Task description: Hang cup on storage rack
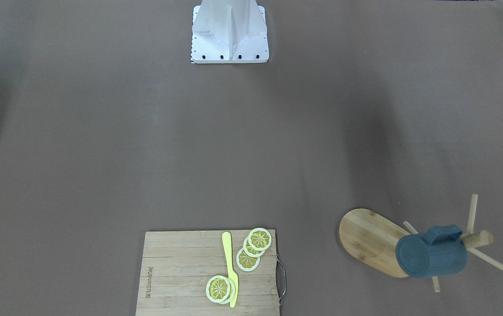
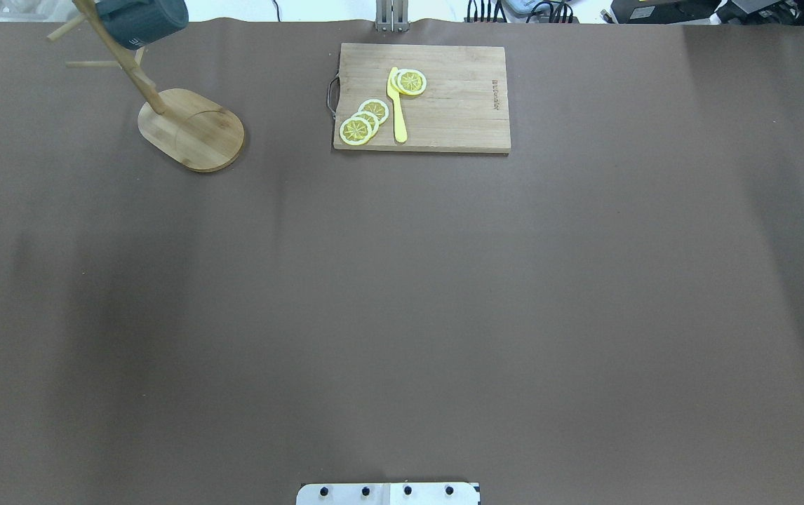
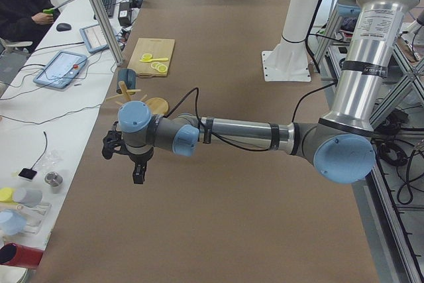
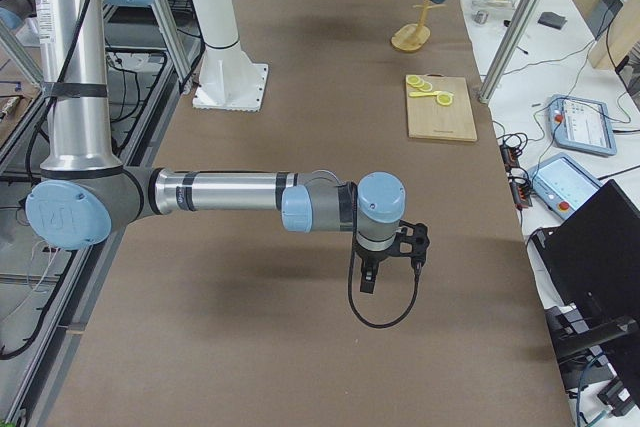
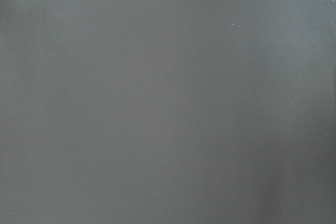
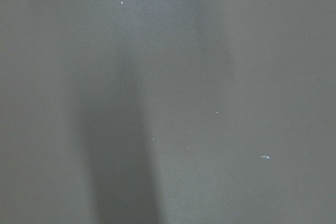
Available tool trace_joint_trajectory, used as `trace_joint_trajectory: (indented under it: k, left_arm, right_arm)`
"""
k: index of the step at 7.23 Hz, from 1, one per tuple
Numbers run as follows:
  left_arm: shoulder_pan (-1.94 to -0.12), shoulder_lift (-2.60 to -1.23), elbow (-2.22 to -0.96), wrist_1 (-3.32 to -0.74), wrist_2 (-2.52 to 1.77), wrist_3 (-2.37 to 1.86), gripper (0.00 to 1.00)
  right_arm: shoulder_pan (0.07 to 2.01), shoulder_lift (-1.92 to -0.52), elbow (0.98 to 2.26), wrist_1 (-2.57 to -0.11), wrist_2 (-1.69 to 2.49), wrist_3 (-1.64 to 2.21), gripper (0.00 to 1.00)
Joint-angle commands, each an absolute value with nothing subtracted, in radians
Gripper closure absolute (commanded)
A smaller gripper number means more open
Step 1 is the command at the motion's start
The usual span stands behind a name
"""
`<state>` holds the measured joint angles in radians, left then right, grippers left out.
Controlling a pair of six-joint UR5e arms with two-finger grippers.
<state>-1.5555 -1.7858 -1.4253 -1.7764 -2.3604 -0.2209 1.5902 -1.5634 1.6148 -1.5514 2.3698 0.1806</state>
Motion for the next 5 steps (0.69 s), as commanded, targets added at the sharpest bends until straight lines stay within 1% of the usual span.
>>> trace_joint_trajectory:
  k: [1,5]
  left_arm:
    - [-1.555,-1.786,-1.425,-1.776,-2.359,-0.221,0.02]
    - [-1.555,-1.787,-1.422,-1.776,-2.359,-0.221,0.02]
  right_arm:
    - [1.589,-1.563,1.615,-1.551,2.37,0.184,0.0]
    - [1.589,-1.563,1.621,-1.552,2.37,0.186,0.0]
